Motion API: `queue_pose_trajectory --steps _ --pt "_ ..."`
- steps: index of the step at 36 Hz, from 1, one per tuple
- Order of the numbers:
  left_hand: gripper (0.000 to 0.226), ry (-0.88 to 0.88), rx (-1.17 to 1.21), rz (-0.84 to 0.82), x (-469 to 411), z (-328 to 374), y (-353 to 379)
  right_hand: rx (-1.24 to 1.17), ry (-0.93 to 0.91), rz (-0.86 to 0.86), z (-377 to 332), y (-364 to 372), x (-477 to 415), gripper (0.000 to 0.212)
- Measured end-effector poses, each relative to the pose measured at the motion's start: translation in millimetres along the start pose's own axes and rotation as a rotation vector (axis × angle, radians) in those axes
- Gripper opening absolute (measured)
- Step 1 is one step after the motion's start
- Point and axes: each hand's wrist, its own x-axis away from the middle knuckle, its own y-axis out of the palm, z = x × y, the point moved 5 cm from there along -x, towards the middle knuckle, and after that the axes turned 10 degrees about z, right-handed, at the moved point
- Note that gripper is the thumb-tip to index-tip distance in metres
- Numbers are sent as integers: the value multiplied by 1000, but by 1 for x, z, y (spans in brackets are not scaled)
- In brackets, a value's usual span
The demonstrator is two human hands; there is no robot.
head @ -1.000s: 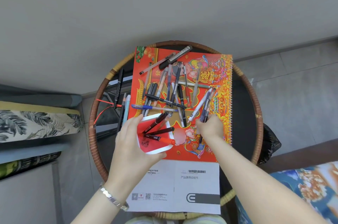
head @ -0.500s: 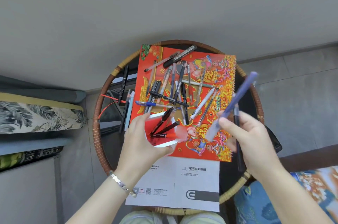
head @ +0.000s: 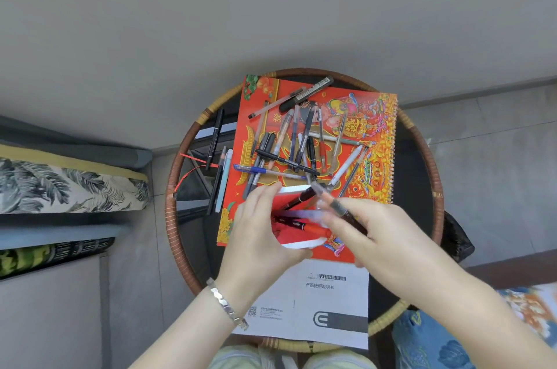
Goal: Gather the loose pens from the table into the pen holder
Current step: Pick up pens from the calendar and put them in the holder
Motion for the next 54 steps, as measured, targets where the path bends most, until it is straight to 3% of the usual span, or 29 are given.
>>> queue_pose_trajectory --steps 4,7,12,14,19,24,26,30,33,37,40,54 --pt "97 -46 25 35 1 -5 -1 -237 -87 222 10 -15 0 34" --pt "96 -70 34 39 1 -6 -1 -608 -100 309 18 -19 3 36" --pt "98 -70 28 -4 4 -5 0 -984 -161 472 9 -5 3 12" --pt "100 -62 17 -10 4 -3 1 -1073 -112 494 7 12 0 15" --pt "98 -67 60 20 1 0 0 -767 -151 562 13 42 2 55" --pt "96 -37 51 23 -5 3 -1 -124 -352 733 21 41 -1 30" --pt "94 -49 80 31 -8 3 -2 16 -388 734 25 41 -4 28" --pt "92 -74 97 62 -13 0 -6 -166 -242 651 46 31 -15 33" --pt "98 -98 97 79 -15 -3 -11 -254 115 599 79 24 -37 23" --pt "99 -125 106 88 -16 -9 -17 -190 519 426 123 46 -69 53" --pt "96 -137 73 91 -15 -15 -20 -162 591 415 133 62 -89 65" --pt "96 -168 48 79 -3 -28 -21 -21 678 375 164 88 -89 22"
